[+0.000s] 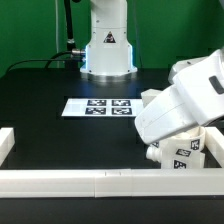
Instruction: Assemble stool
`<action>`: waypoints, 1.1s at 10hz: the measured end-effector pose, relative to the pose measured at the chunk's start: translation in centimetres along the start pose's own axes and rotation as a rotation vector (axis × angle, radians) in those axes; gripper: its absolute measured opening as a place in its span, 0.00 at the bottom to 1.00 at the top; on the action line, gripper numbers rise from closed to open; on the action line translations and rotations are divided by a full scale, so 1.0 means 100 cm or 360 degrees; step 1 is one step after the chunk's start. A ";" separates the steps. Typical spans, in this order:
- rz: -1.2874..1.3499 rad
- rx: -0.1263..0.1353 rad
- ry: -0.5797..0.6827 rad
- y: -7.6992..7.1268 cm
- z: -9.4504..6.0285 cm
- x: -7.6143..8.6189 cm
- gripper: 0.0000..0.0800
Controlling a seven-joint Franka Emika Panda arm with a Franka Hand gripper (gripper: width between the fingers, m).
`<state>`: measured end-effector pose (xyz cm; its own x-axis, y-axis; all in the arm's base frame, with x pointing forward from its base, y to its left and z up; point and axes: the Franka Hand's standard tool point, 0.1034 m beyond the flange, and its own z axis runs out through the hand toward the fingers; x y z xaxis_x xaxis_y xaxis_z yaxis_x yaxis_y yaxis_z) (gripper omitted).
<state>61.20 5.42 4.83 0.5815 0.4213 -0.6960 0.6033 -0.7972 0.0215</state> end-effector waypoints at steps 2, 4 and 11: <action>0.0020 -0.0024 0.0047 -0.002 -0.003 0.006 0.81; 0.0025 -0.0019 0.0046 0.000 -0.002 0.006 0.81; 0.0045 -0.0034 0.0079 -0.003 -0.002 0.014 0.81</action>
Offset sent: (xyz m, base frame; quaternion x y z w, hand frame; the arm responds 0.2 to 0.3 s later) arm 0.0000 0.0000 0.0000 0.0000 0.0000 0.0000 1.0000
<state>61.96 6.30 4.02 0.6247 0.4199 -0.6584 0.5973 -0.8000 0.0564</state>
